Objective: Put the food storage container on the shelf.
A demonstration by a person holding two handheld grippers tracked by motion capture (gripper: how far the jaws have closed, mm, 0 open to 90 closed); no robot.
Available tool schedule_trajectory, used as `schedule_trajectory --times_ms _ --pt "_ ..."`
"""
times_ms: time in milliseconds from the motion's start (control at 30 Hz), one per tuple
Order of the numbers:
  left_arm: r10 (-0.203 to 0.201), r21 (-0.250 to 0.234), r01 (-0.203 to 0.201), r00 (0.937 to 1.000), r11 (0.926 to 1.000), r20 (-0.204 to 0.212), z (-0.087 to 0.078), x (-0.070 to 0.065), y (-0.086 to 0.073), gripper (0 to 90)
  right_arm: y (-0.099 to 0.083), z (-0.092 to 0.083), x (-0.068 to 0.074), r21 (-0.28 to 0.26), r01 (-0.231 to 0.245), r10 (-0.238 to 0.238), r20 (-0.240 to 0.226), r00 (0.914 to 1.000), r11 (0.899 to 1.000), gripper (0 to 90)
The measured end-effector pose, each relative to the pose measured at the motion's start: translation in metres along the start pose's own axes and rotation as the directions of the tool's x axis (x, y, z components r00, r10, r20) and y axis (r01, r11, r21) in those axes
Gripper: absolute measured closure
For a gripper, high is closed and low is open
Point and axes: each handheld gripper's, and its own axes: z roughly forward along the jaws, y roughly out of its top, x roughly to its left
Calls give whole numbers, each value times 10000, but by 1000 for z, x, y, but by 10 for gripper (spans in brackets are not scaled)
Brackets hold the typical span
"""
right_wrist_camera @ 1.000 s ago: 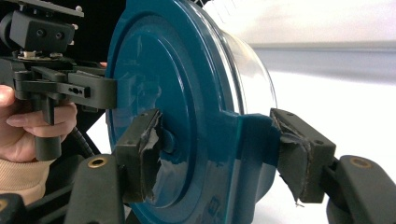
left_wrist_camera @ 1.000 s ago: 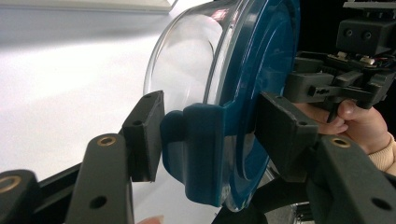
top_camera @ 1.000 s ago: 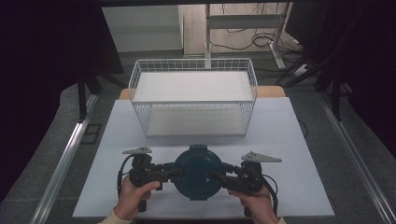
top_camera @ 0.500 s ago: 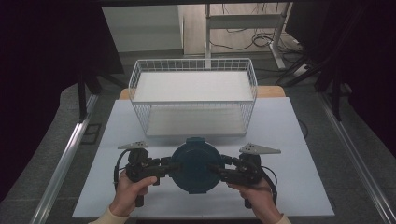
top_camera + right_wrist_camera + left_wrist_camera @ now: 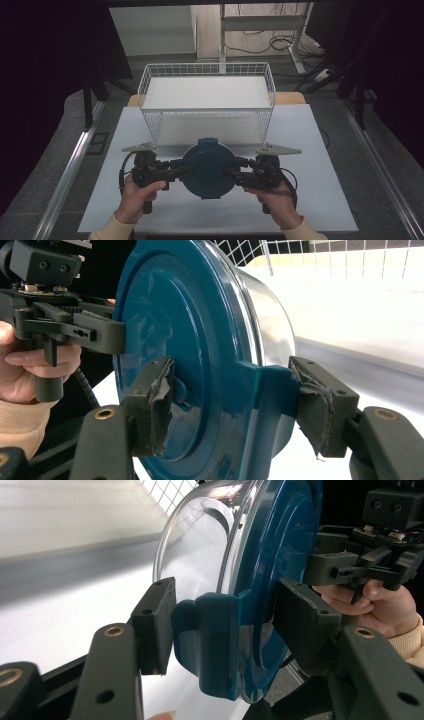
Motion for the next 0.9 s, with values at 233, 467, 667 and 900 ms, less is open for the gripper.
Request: schedule_trajectory --times_ms 233,467,667,900 --pt "-16 -49 17 9997 10000 227 1 2 18 434 17 -4 -1 -197 249 -246 180 9995 9995 367" --pt "-49 -223 54 9997 9997 221 0 1 39 438 40 -4 -6 -148 348 -346 123 9993 9993 367" --pt "90 -321 -84 9998 9994 182 -2 1 52 443 52 -4 -9 -155 359 -358 50 9993 9992 368" --pt "355 -420 -350 9993 9985 110 -6 -3 74 444 74 -5 -11 -211 525 -525 -20 9986 9984 369"
